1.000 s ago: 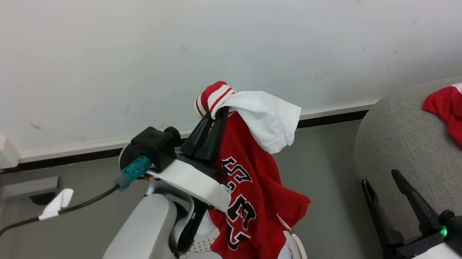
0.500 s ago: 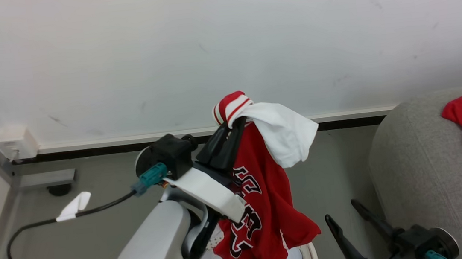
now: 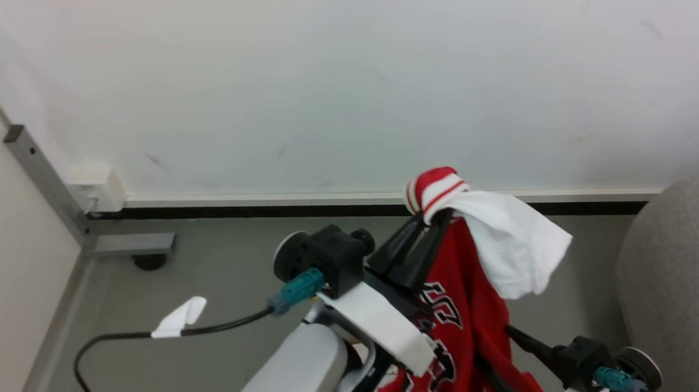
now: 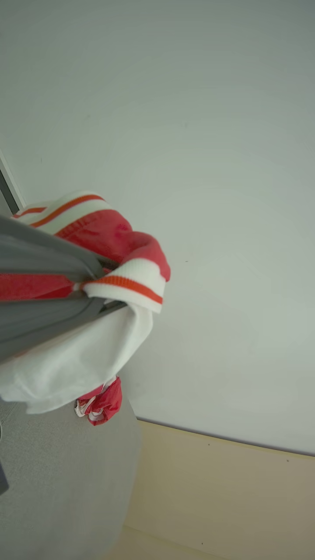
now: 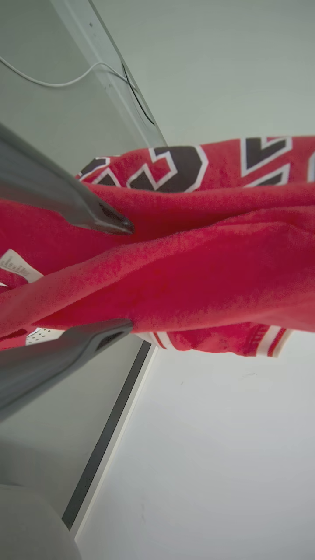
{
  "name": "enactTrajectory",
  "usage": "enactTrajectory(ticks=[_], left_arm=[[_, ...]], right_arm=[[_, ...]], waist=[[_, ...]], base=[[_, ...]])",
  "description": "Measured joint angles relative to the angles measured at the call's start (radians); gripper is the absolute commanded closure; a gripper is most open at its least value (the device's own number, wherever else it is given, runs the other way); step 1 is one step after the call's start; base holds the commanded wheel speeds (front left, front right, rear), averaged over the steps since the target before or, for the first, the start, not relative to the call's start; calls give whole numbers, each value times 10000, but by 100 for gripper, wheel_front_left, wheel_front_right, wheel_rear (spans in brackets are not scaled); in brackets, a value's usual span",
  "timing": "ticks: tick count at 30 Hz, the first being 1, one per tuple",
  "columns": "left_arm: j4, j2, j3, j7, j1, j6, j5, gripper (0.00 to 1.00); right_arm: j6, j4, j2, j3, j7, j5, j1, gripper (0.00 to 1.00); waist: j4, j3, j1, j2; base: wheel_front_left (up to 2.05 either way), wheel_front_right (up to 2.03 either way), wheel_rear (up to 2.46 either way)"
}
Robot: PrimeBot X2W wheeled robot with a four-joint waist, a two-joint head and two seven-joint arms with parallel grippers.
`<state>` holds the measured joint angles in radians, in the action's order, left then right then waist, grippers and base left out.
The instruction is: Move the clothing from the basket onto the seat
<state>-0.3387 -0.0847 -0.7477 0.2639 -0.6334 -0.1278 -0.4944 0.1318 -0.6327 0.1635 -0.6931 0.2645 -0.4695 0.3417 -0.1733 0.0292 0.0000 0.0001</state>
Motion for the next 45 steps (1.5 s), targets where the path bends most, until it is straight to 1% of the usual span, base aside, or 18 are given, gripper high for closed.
enactTrajectory(ticks=[5, 11, 12, 13, 14, 15, 19, 24, 34, 39, 45], left_arm=[[232, 77, -591, -46, 42, -10, -198, 100], [602, 84, -1187, -176, 59, -23, -355, 100], [665, 81, -1269, -178, 58, -27, -372, 100], [719, 77, -1315, -192, 57, -27, -412, 100], [773, 71, -1354, -207, 56, -27, -449, 100], [817, 58, -1377, -209, 52, -27, -468, 100], [849, -33, -1373, -207, 39, -27, -604, 100], [807, -107, -1321, -194, 26, -23, -637, 100], [708, -257, -1145, -148, -8, 115, -665, 100], [539, -355, -1103, -146, 21, 159, -709, 100], [407, -616, -1120, -144, 267, 234, -784, 100]], right_arm=[[0, -527, 8, 159, 2, -104, 189, 0], [0, -832, -29, 50, 2, -307, 290, 0], [0, -936, -25, -52, 2, -366, 333, 2], [0, -1053, -17, -178, 2, -441, 369, 51], [0, -1129, -21, -286, 2, -554, 389, 89], [0, -1179, -21, -332, 2, -688, 420, 100], [0, -1275, -8, -556, 2, -1043, 598, 100], [0, -1271, 54, -725, 2, -1317, 668, 100], [2, -947, 174, -627, 0, -1513, 684, 100], [2, -460, 207, -111, 0, -1534, 681, 100], [2, 439, 293, 917, 0, -1285, 597, 100]], waist=[[-494, 70, 0, 0], [-970, 119, 0, 0], [-1037, 119, -1, 0], [-1104, 120, 0, 0], [-1167, 119, 0, 0], [-1220, 118, 0, 0], [-1328, 96, 0, 0], [-1307, 79, 0, 0], [-1105, -4, 0, 0], [-932, -46, 0, 0], [-494, -135, 0, 0]], base=[[0, 0, 0], [0, 0, 0], [0, 0, 0], [0, 0, 0], [0, 0, 0], [0, 0, 0], [0, 0, 0], [0, 0, 0], [0, 0, 0], [0, 0, 0], [0, 0, 0]])
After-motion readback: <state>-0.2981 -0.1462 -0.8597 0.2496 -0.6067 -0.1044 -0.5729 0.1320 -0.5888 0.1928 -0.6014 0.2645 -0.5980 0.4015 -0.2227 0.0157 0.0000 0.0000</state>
